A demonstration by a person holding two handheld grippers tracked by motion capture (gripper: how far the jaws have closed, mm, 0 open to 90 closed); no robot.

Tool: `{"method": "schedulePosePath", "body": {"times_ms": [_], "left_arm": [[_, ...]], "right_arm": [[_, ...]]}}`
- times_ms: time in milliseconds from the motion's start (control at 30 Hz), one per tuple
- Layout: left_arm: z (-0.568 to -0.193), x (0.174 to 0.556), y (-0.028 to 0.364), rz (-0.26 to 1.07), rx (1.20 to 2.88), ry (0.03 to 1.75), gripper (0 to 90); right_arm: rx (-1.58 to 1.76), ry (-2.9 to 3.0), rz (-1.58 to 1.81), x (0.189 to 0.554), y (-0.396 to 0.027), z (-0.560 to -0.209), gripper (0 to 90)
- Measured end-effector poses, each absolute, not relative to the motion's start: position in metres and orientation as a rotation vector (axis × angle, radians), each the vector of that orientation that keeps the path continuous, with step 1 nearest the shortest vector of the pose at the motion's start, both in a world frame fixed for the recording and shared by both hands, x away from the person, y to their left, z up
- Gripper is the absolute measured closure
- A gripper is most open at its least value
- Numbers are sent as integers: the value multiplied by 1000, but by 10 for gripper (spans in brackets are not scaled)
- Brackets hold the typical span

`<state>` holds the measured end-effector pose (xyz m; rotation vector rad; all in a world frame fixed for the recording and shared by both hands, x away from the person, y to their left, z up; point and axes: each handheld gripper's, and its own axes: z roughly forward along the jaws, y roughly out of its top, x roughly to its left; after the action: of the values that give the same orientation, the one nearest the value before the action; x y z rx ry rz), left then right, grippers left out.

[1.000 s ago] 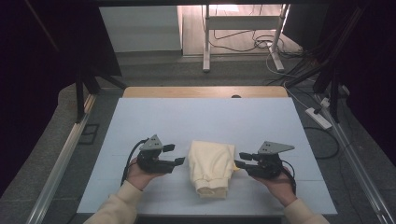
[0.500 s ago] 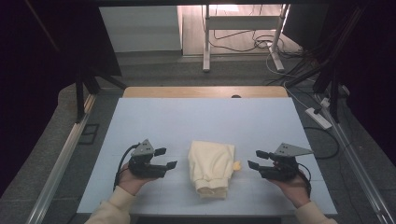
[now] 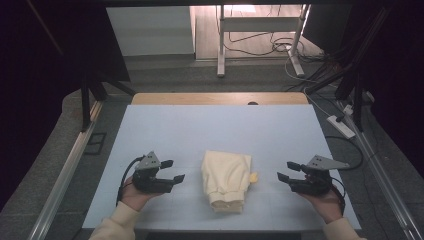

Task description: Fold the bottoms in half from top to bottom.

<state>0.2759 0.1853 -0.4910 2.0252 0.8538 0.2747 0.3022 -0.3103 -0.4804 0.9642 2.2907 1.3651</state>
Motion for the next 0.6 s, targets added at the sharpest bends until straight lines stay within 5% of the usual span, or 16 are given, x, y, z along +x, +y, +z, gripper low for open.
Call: {"method": "schedulePosePath", "body": {"times_ms": [600], "left_arm": [[-489,278,187,279,2011,860,287]], "right_arm": [[954,2300,1368,300,-312,-481,390]]}}
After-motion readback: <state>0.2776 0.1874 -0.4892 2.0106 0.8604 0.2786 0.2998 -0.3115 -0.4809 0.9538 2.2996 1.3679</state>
